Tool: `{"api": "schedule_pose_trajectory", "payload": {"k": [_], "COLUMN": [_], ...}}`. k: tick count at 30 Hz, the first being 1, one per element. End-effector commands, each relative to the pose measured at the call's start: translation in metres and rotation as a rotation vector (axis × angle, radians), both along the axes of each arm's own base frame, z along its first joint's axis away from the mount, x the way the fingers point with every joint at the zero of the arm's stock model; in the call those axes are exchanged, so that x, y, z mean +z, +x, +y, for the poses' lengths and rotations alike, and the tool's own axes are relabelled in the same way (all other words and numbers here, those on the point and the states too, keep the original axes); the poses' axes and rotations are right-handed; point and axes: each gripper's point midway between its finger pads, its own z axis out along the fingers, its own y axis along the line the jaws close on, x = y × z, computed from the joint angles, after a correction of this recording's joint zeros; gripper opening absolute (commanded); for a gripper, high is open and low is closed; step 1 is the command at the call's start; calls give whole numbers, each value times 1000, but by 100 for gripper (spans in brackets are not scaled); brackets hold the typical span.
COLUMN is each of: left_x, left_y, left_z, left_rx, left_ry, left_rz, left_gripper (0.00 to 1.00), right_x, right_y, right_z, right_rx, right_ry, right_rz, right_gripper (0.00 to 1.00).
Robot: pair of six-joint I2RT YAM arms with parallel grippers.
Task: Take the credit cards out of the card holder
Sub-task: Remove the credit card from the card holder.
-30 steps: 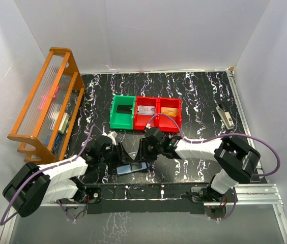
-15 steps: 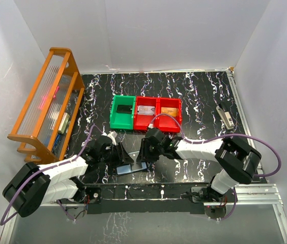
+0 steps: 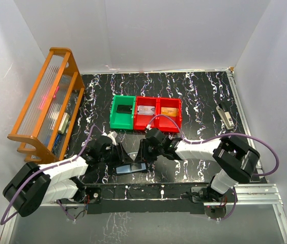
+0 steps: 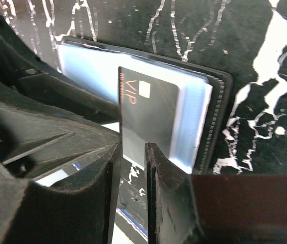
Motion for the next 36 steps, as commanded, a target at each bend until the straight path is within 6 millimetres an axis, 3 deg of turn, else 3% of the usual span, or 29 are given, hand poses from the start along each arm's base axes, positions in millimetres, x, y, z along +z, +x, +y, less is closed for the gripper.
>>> {"api": "schedule_pose_trajectory", "payload": {"k": [1, 8, 16, 20, 28, 36], "left_x": [5, 0, -1, 1, 1, 1], "left_y": [1, -3, -1, 0, -1, -2], "left_z": [-5, -3, -1, -1, -2, -4], "left_rx": [-8, 13, 4, -7, -13, -24], "left_ry": [-33, -40, -5, 7, -1, -10], "left_rz": [-6, 15, 10, 0, 2, 4], "left_gripper": [33, 28, 29, 29, 30, 30], "right_x": [10, -7, 19, 19, 5, 11], "right_y": [0, -2, 12, 17, 11, 10], "right_z": [17, 8, -1, -10, -3, 4], "right_rx": [22, -12, -59, -91, -59, -41], "right_ry": [94, 54, 25, -18, -12, 37], "right_rz": [-11, 17, -70, -93, -47, -55], "right_gripper": [22, 22, 28, 28, 29, 24]}}
